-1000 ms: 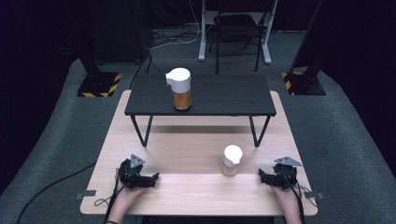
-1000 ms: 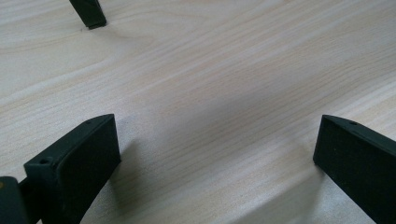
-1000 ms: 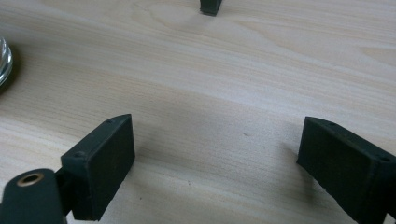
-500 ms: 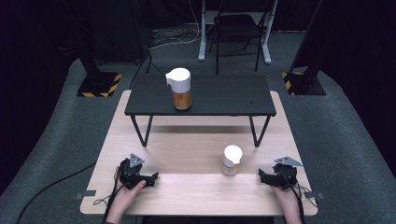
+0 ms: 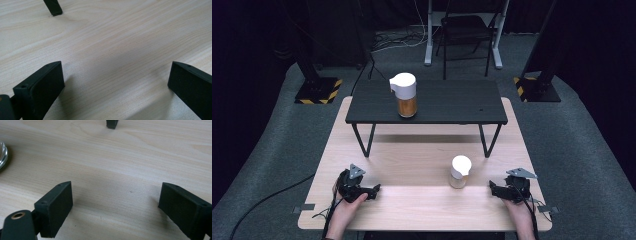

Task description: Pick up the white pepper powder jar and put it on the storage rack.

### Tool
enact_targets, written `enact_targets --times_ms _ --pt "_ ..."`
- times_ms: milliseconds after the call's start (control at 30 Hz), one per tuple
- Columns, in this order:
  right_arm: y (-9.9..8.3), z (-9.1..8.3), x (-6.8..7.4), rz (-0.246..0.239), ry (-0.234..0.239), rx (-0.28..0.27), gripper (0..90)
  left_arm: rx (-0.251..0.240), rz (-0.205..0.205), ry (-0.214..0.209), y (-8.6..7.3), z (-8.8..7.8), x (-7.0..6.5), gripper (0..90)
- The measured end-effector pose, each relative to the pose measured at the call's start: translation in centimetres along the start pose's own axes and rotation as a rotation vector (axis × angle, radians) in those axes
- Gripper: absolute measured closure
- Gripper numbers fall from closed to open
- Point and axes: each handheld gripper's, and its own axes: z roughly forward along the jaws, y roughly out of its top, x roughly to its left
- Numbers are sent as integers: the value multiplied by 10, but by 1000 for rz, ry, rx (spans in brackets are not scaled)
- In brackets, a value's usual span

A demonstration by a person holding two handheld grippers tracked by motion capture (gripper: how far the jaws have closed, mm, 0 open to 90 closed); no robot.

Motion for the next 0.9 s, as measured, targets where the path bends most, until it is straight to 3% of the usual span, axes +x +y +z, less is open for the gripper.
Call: enact_targets --times_ms 367,733,900 --pt "-4 -11 -4 21 22 -56 110 -1 -6 7 0 0 -2 0" --pt "-6 -30 -8 49 80 -146 110 -1 -6 7 0 1 -2 0" --pt "-6 -37 -5 39 96 -176 110 -2 -6 7 0 1 -2 0"
